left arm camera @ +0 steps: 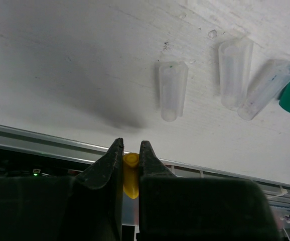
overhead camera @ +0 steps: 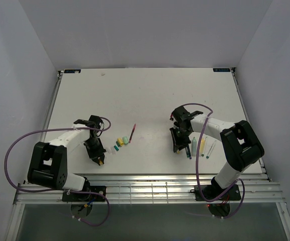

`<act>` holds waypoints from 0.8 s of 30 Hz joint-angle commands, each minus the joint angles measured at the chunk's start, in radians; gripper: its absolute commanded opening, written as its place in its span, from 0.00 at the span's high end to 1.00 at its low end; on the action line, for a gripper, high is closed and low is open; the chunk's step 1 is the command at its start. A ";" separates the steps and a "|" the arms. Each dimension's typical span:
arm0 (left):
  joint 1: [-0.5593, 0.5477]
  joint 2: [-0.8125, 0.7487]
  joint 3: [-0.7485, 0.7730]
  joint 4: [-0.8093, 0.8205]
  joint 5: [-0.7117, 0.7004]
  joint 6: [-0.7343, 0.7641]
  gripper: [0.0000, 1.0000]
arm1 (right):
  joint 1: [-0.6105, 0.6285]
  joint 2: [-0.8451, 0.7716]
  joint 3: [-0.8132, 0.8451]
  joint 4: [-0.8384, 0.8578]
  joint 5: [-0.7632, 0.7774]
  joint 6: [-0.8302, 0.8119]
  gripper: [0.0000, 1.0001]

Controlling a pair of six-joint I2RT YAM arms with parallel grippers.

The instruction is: Open the pen caps

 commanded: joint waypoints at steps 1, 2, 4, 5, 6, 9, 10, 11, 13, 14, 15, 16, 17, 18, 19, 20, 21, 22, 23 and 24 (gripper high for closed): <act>0.005 0.023 -0.008 0.027 0.030 0.017 0.92 | -0.014 0.033 -0.033 0.010 0.039 -0.031 0.86; 0.005 0.032 -0.006 0.029 0.034 0.018 0.91 | -0.018 0.035 -0.036 0.012 0.033 -0.032 0.85; 0.005 0.063 -0.005 0.036 0.045 0.024 0.91 | -0.022 0.038 -0.036 0.012 0.026 -0.032 0.85; 0.005 0.070 -0.003 0.038 0.048 0.024 0.91 | -0.024 0.040 -0.036 0.012 0.023 -0.032 0.85; 0.005 0.075 -0.002 0.042 0.054 0.026 0.91 | -0.024 0.040 -0.034 0.013 0.017 -0.032 0.84; 0.005 0.095 0.000 0.047 0.060 0.037 0.91 | -0.027 0.044 -0.028 0.015 0.008 -0.031 0.83; 0.005 0.106 0.001 0.050 0.066 0.040 0.90 | -0.025 0.046 -0.030 0.015 0.005 -0.031 0.83; 0.005 0.109 0.003 0.050 0.068 0.043 0.90 | -0.025 0.047 -0.028 0.018 0.003 -0.031 0.83; 0.005 0.116 0.000 0.055 0.079 0.049 0.89 | -0.027 0.052 -0.028 0.021 0.003 -0.029 0.82; 0.005 0.121 -0.002 0.056 0.080 0.052 0.89 | -0.028 0.052 -0.030 0.021 0.003 -0.028 0.82; 0.005 0.123 0.000 0.056 0.080 0.054 0.88 | -0.028 0.052 -0.031 0.022 0.003 -0.025 0.82; 0.005 0.126 0.000 0.056 0.080 0.055 0.87 | -0.028 0.052 -0.033 0.024 0.002 -0.025 0.81; 0.003 0.132 0.000 0.056 0.079 0.054 0.85 | -0.030 0.052 -0.031 0.024 -0.003 -0.023 0.81; 0.005 0.133 0.003 0.056 0.076 0.054 0.84 | -0.030 0.050 -0.033 0.026 -0.003 -0.020 0.80; 0.005 0.136 0.004 0.056 0.074 0.054 0.83 | -0.030 0.049 -0.030 0.026 -0.004 -0.019 0.80; 0.005 0.135 0.008 0.055 0.063 0.054 0.80 | -0.030 0.047 -0.030 0.027 -0.004 -0.019 0.80; 0.005 0.135 0.011 0.050 0.057 0.049 0.79 | -0.031 0.046 -0.028 0.027 -0.004 -0.019 0.80; 0.005 0.132 0.017 0.050 0.051 0.046 0.77 | -0.031 0.044 -0.025 0.026 -0.006 -0.019 0.80; 0.003 0.130 0.021 0.050 0.046 0.046 0.75 | -0.033 0.044 -0.022 0.024 -0.006 -0.019 0.80; 0.005 0.132 0.026 0.048 0.033 0.046 0.74 | -0.031 0.044 -0.022 0.026 -0.003 -0.019 0.80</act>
